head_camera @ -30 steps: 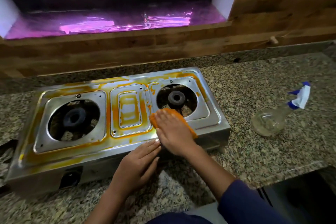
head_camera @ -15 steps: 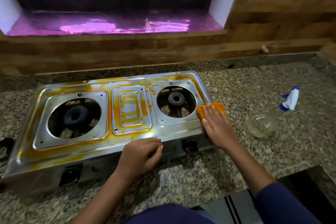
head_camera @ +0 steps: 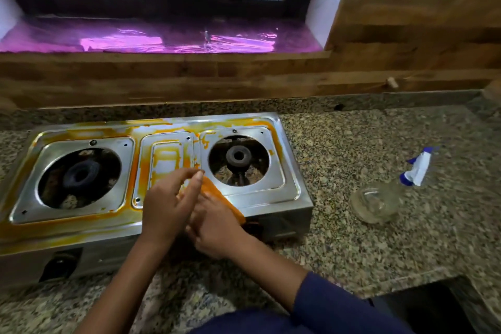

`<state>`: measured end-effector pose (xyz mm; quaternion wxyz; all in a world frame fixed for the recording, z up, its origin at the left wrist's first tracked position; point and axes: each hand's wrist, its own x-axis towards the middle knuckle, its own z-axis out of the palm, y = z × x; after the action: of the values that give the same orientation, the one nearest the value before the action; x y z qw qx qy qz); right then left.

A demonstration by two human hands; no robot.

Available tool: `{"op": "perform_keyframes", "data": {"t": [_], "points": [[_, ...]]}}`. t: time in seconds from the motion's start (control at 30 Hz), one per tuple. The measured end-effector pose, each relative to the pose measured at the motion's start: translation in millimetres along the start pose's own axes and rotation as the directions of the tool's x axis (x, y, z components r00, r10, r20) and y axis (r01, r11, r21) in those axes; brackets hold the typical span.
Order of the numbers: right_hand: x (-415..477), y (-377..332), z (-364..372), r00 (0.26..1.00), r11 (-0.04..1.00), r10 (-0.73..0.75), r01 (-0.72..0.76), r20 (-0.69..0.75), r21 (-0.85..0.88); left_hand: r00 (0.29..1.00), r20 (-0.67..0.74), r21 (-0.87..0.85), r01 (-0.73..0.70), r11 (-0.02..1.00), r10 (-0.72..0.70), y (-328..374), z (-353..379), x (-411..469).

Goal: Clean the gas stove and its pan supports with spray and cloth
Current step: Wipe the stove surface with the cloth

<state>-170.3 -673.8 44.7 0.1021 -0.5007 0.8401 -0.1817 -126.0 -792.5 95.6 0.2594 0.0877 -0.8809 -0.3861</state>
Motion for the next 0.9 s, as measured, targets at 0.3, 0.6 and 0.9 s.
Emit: {"op": "perform_keyframes", "data": {"t": [0.3,0.6,0.9], "points": [[-100,89,-32,0.993,0.994,0.076,-0.083,-0.094,-0.076,0.995,0.097,0.03,0.024,0.999,-0.027,24,57,-6],[-78,158,-69,0.869,0.856,0.487,-0.495,-0.088,-0.148,0.964,0.189,0.432,0.091,0.897,-0.188,13,128,-26],[44,232,-96,0.879,0.868,0.452,-0.472,-0.149,-0.155,0.967,0.179,0.568,0.05,0.822,-0.182,11,132,-29]]}}
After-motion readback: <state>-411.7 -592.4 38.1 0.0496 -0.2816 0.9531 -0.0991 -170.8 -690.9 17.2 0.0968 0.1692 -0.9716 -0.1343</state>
